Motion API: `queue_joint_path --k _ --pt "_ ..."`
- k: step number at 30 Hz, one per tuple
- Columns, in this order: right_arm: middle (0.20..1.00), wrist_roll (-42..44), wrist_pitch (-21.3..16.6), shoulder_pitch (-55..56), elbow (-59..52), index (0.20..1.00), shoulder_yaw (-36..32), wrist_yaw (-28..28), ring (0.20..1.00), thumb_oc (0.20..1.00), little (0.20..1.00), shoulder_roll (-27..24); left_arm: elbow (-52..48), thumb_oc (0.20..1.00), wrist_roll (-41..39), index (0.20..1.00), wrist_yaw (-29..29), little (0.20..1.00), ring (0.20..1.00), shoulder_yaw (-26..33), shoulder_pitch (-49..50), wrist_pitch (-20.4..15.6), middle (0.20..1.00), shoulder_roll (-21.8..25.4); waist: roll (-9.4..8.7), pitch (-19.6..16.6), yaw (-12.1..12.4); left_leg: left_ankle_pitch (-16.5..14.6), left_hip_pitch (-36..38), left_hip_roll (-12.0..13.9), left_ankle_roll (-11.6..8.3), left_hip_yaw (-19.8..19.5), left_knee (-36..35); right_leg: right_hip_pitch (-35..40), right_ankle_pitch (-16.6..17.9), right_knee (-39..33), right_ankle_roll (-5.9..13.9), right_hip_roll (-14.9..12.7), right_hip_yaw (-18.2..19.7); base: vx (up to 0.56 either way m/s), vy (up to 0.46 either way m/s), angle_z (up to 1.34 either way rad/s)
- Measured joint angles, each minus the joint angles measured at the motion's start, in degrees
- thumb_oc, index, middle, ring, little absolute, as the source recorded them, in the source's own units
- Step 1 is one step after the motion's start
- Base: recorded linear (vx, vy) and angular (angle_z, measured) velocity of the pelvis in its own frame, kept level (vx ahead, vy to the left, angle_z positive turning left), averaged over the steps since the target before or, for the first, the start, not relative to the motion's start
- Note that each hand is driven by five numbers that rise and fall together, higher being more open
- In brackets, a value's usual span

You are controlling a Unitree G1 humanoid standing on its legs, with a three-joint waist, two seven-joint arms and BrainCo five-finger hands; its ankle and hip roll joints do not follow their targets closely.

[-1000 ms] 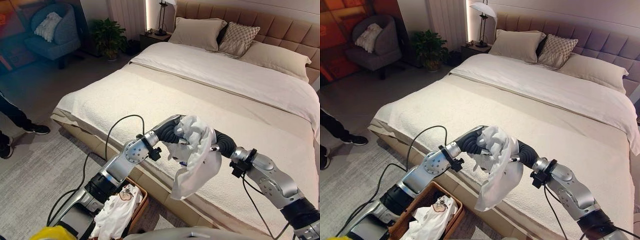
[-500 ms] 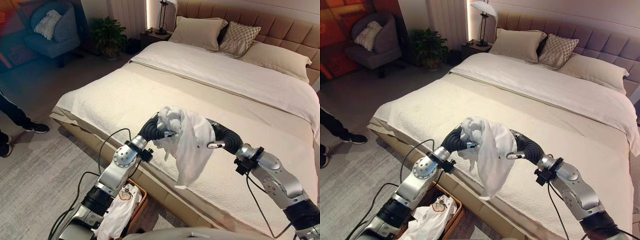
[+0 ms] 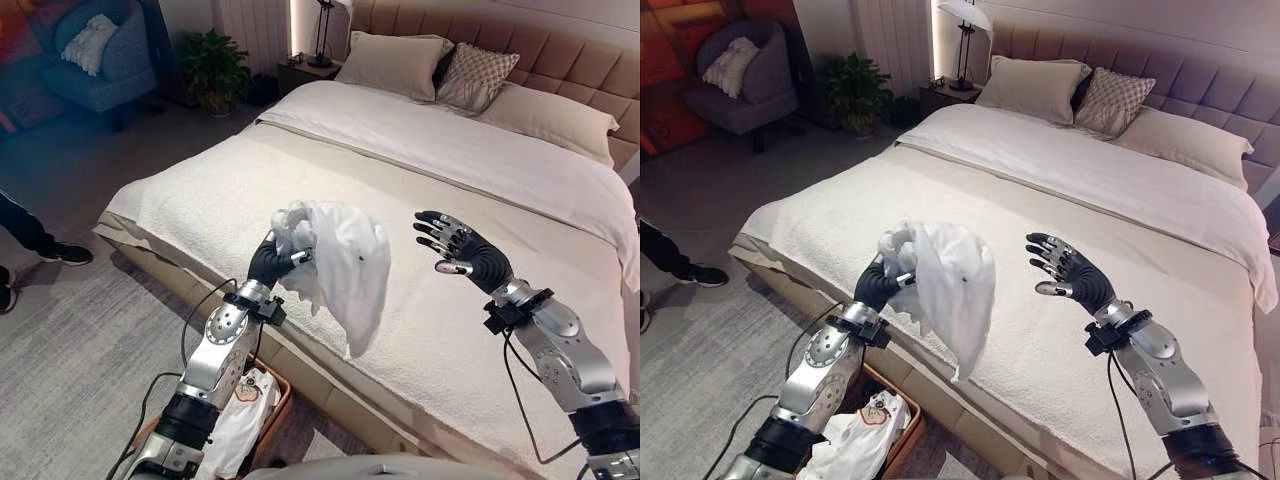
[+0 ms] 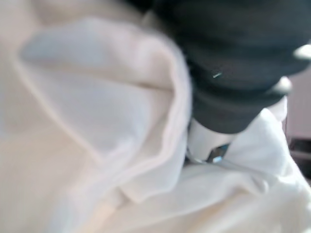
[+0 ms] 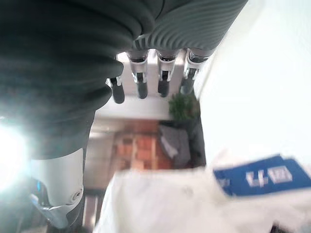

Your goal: Pick up clothes into the bucket

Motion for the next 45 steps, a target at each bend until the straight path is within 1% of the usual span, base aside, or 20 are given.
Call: queue_joint_path --k 3,5,6,9,12,15,17,21,23,24,29,31,35,38,39,41,42,43,44,45 --pt "1.0 -1.8 -2.1 0.3 1.8 1.0 -1.0 -3.9 1.0 1.0 1.0 3.9 0.0 0.2 -1.5 0.2 1.3 0.2 0.2 2.0 1.6 0.0 0.2 -0.6 0.01 0.0 0.0 0.0 0.0 0.0 0.0 0.0 0.0 0.0 0.0 -0.1 0.0 0.0 0.0 0.0 0.0 0.0" --pt "1.0 -2.6 -3.1 0.5 3.2 1.0 -1.6 -6.1 1.0 1.0 1.0 5.3 0.2 0.2 -1.7 0.2 2.2 0.2 0.2 3.1 2.2 -0.1 0.2 -0.9 0.03 0.1 0.2 0.0 0.0 0.0 0.0 0.0 -0.1 0.0 0.0 -0.1 0.0 0.0 -0.1 0.0 0.0 0.0" --pt "1.0 -3.1 -3.8 0.5 4.4 1.0 -2.2 -7.9 1.0 1.0 1.0 7.0 0.3 0.2 -2.1 0.2 2.9 0.2 0.2 4.5 3.2 -0.1 0.2 -1.4 0.03 0.1 0.2 0.0 0.0 0.0 0.0 0.0 -0.1 0.0 0.0 -0.1 0.0 0.0 0.0 0.0 0.0 0.0" --pt "1.0 -4.8 -4.8 1.1 7.8 1.0 -2.6 -11.0 1.0 1.0 1.0 9.0 1.9 0.2 -2.1 0.2 4.6 0.2 0.2 6.9 5.3 -0.1 0.2 -2.1 0.09 0.1 0.3 0.0 -0.1 0.0 0.0 0.0 -0.2 0.1 0.0 -0.5 0.0 0.1 -0.1 0.0 0.0 0.0" --pt "1.0 -7.0 -5.2 1.2 13.2 1.0 -2.9 -14.1 1.0 1.0 1.0 9.8 7.7 0.2 -1.9 0.2 7.0 0.2 0.2 9.5 6.0 -0.3 0.2 -2.4 0.2 0.4 0.8 0.0 -0.2 0.1 0.0 0.0 -0.3 -0.1 0.0 -0.5 0.0 0.1 -0.2 -0.01 0.001 0.0" --pt "1.0 -8.9 -5.8 2.0 15.2 1.0 -4.3 -16.4 1.0 1.0 1.0 10.9 10.5 0.2 -0.6 0.2 8.8 0.2 0.2 11.4 6.9 -0.5 0.2 -2.7 0.36 1.1 1.7 0.0 -0.8 0.1 -0.01 0.0 -0.2 -0.6 0.0 -0.5 0.0 0.1 -0.2 -0.04 0.007 -0.01" --pt "1.0 -9.9 -6.2 2.0 19.4 1.0 -4.7 -18.6 1.0 1.0 1.0 11.2 13.1 0.2 0.9 0.2 10.6 0.2 0.2 13.3 7.2 -0.8 0.2 -3.0 0.32 1.8 1.9 0.0 -1.3 0.0 -0.01 -0.1 0.0 -1.0 0.0 -0.5 -0.01 0.1 -0.3 -0.04 0.009 0.02" --pt "1.0 -11.6 -6.3 2.1 22.9 1.0 -5.0 -20.5 1.0 1.0 1.0 11.4 15.2 0.2 2.2 0.2 12.8 0.2 0.2 16.0 8.5 -1.9 0.2 -2.7 0.55 3.4 2.0 0.0 -2.9 0.0 -0.01 -0.1 0.6 -2.4 0.2 -0.4 -0.07 0.1 -0.2 -0.06 0.012 0.0" --pt "1.0 -12.5 -6.4 2.0 25.4 1.0 -5.1 -21.6 1.0 1.0 1.0 11.5 18.0 0.2 3.6 0.2 13.9 0.2 0.2 17.9 8.5 -2.7 0.2 -2.5 0.57 5.1 2.0 0.0 -4.2 0.0 -0.02 0.0 1.3 -3.6 0.2 0.3 -0.07 0.1 -0.2 -0.12 0.026 -0.01" --pt "1.0 -12.6 -7.2 2.1 26.6 1.0 -5.1 -22.1 1.0 1.0 1.0 11.7 19.3 0.2 3.7 0.2 14.7 0.2 0.2 18.3 8.5 -3.3 0.2 -2.1 0.57 5.9 1.9 0.0 -4.9 -0.2 -0.02 0.0 1.9 -4.6 0.2 0.9 -0.07 0.1 -0.1 -0.11 0.021 -0.04" --pt "1.0 -12.5 -7.9 0.1 31.6 1.0 -6.3 -24.3 1.0 1.0 1.0 13.1 25.2 0.2 4.9 0.2 17.1 0.2 0.2 19.2 7.5 -5.0 0.2 -0.2 0.61 9.0 1.9 -0.1 -8.5 -0.3 -0.1 0.2 4.3 -8.5 0.1 3.6 -0.1 -0.1 0.7 -0.08 0.023 -0.06" --pt "1.0 -12.5 -8.0 -0.5 32.0 1.0 -6.4 -25.3 1.0 1.0 1.0 13.1 26.8 0.2 5.9 0.2 18.8 0.2 0.2 20.2 7.2 -5.1 0.2 0.5 0.78 10.9 1.9 -0.1 -9.9 -0.1 -0.13 0.8 4.5 -10.2 0.2 4.2 -0.13 -0.1 1.3 -0.04 0.026 -0.11" --pt "1.0 -12.5 -8.9 -1.4 32.7 1.0 -6.3 -26.4 1.0 1.0 1.0 13.1 30.1 0.2 6.0 0.2 20.7 0.2 0.2 20.3 6.5 -5.5 0.2 1.3 1.07 12.8 1.9 -0.2 -12.2 -0.4 -0.23 1.4 6.4 -13.3 -0.1 6.8 -0.27 -0.5 2.1 -0.09 0.04 -0.07" --pt "1.0 -12.4 -9.7 -3.8 32.7 1.0 -6.2 -27.0 1.0 1.0 1.0 13.1 32.6 0.2 6.2 0.2 21.8 0.2 0.2 20.2 3.6 -6.6 0.2 2.0 1.22 16.2 2.0 -0.3 -15.9 -0.7 -0.23 1.4 9.2 -17.4 -0.2 10.3 -0.5 -0.7 2.8 -0.1 0.013 -0.03" --pt "1.0 -12.1 -9.8 -5.7 32.9 1.0 -5.9 -27.7 1.0 1.0 1.0 13.1 35.0 0.2 6.1 0.2 22.6 0.2 0.2 20.1 1.3 -6.9 0.2 2.4 1.28 18.0 2.0 -0.5 -18.4 -0.7 -0.34 1.5 11.3 -20.1 -0.4 12.6 -0.68 -0.8 3.0 -0.2 0.013 -0.03" --pt "1.0 -11.7 -10.7 -8.9 32.9 1.0 -5.4 -28.6 1.0 1.0 1.0 13.0 36.0 0.2 6.1 0.2 23.7 0.2 0.2 20.1 -1.3 -7.1 0.2 3.1 1.08 21.4 2.0 -1.2 -21.9 -0.8 -0.41 1.6 14.6 -23.8 -1.3 16.2 -1.37 -0.7 3.6 -0.15 0.013 -0.03" --pt "1.0 -11.5 -11.0 -9.9 32.9 1.0 -5.0 -29.1 1.0 1.0 1.0 13.0 36.1 0.2 5.9 0.2 24.2 0.2 0.2 20.0 -2.2 -7.3 0.2 3.2 1.11 22.3 1.9 -1.3 -23.3 -0.9 -0.51 1.6 15.9 -25.3 -1.4 17.7 -1.51 -0.8 3.9 -0.09 0.01 -0.04" --pt "1.0 -11.4 -11.1 -11.8 33.0 1.0 -4.3 -30.1 1.0 1.0 1.0 13.0 36.7 0.2 5.9 0.2 24.9 0.2 0.2 19.9 -3.8 -7.3 0.2 3.3 1.06 24.0 2.1 -1.8 -25.5 -0.9 -0.62 1.6 18.0 -27.8 -2.1 20.1 -2.18 -0.6 4.3 -0.17 0.028 -0.07" --pt "1.0 -11.5 -11.4 -13.1 33.0 1.0 -3.4 -31.0 1.0 1.0 1.0 12.7 37.0 0.2 5.9 0.2 25.7 0.2 0.2 19.6 -5.2 -7.4 0.2 3.6 0.95 25.3 2.0 -2.9 -27.8 -0.7 -0.7 1.6 20.6 -30.3 -3.0 22.6 -2.61 -0.6 4.6 -0.13 0.026 -0.07" --pt "1.0 -11.5 -11.6 -13.9 33.0 1.0 -3.0 -31.7 1.0 1.0 1.0 12.7 37.3 0.2 5.9 0.2 26.3 0.2 0.2 19.4 -6.0 -7.4 0.2 3.6 0.99 26.0 2.1 -3.2 -29.7 -0.8 -0.95 1.5 22.5 -32.2 -3.4 24.4 -2.92 -0.5 4.6 -0.12 0.029 -0.02"
